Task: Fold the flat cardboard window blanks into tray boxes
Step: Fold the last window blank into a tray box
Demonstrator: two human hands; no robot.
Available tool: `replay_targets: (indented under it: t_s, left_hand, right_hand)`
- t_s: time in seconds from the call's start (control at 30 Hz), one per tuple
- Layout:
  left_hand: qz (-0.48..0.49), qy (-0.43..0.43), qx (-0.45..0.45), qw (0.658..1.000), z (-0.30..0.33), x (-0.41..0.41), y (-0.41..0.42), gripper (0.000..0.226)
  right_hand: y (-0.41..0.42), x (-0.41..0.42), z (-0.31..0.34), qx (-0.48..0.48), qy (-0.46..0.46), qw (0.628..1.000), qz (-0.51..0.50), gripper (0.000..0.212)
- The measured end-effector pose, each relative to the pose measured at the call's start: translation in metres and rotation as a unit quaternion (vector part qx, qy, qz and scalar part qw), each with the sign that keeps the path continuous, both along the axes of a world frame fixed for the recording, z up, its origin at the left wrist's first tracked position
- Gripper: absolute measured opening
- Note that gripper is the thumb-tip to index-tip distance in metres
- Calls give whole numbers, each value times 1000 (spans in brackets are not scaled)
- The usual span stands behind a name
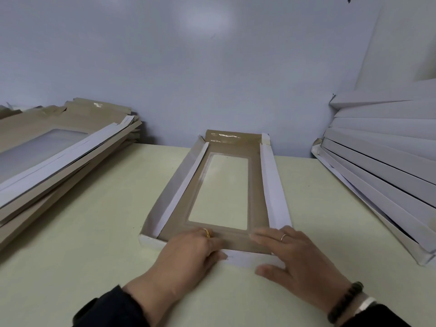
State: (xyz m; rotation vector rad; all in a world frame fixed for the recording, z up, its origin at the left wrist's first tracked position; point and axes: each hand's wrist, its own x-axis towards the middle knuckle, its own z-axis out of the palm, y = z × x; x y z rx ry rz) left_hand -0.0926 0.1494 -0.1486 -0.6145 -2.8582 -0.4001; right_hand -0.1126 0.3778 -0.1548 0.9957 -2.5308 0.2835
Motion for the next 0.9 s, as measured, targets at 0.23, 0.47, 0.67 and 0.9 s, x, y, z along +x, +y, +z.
replay_targets:
  t_s: [0.23, 0.47, 0.67, 0.9]
  left_hand:
    - [18, -11, -12, 1000, 0, 1, 1, 29]
    - [24, 2, -7, 1000, -2, 2, 2, 29]
    - [28, 7, -14, 999, -3, 1, 5, 29]
    - [-46, -64, 44, 996, 12, 1, -1, 18]
  right_hand:
    - [11, -8, 8, 18, 36, 999, -20, 44]
    - [10, -4, 4, 0, 77, 997, -22, 48]
    - [5, 1, 4, -19, 87, 996, 1, 33]
    - [2, 9, 3, -10, 80, 997, -1, 6]
